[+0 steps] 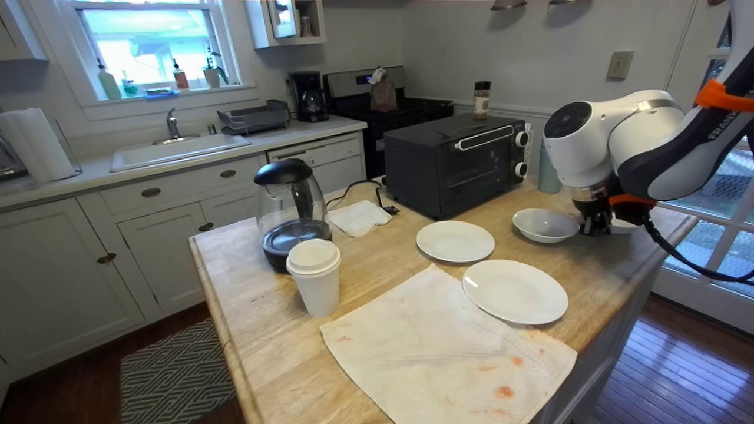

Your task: Pick up the white bowl on the right and put it in the other white bowl

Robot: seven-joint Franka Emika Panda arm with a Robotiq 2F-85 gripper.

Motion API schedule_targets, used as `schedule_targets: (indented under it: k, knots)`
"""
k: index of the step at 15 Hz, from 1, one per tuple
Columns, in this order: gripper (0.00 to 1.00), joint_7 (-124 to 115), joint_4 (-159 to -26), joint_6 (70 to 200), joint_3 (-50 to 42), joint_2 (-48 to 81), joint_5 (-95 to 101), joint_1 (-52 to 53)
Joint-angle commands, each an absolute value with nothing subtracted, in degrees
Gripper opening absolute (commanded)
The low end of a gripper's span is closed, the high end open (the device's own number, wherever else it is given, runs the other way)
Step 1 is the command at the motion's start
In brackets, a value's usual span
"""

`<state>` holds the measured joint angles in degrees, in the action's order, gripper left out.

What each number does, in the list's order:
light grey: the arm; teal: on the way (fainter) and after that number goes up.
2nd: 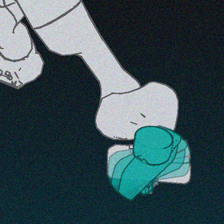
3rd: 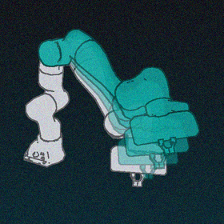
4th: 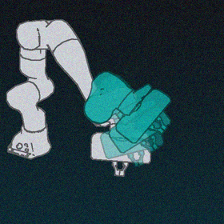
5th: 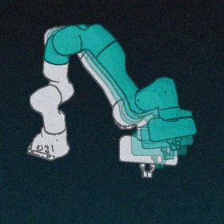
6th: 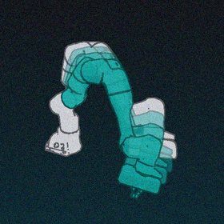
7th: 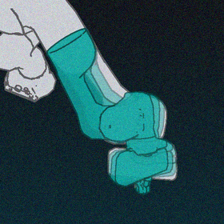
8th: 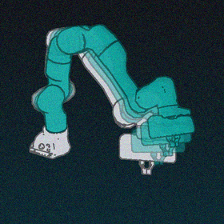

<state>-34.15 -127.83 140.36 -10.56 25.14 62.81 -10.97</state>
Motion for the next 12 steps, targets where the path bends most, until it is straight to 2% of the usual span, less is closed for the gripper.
schedule_targets:
  k: [1, 12]
  knots:
    - [0.02, -35.2, -127.0, 140.0, -11.8, 24.9, 63.0, -9.6]
    - [0.02, -36.8, -128.3, 138.6, -12.3, 20.8, 64.8, -7.5]
